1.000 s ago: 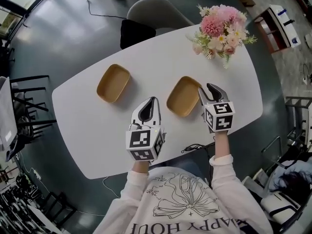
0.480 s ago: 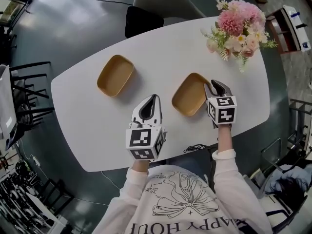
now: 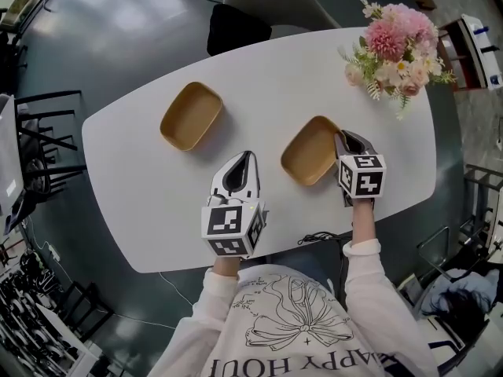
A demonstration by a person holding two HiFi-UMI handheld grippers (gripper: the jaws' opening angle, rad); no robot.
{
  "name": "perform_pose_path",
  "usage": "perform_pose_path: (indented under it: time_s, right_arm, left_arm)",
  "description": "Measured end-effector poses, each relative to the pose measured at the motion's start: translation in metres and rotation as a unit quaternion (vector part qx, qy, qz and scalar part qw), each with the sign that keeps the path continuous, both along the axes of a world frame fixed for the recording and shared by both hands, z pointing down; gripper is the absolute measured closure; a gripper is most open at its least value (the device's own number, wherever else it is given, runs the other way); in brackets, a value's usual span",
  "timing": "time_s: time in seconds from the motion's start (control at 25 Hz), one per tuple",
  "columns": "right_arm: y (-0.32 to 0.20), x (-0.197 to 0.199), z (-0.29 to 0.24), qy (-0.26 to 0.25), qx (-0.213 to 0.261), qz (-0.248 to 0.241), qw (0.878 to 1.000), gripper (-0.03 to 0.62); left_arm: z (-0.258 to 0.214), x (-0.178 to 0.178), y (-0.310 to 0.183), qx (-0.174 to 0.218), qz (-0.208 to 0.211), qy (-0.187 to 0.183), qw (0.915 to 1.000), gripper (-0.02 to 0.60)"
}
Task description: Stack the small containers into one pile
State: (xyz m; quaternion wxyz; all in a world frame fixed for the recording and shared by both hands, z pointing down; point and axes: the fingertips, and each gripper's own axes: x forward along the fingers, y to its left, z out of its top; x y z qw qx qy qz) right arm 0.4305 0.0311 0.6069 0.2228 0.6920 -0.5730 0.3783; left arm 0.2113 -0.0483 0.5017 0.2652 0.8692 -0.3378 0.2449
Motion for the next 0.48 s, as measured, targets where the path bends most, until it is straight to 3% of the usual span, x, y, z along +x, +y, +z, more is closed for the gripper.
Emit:
perform_pose_path:
  time_s: [0.48]
  right_arm:
    - [-0.045,-0.039,-0.058,-0.034,0.06,0.014,0.998,0.551]
  left_arm:
    - [-0.03,-0.047,-0.018,0.021,-0.053,0.027,0.998,0.575]
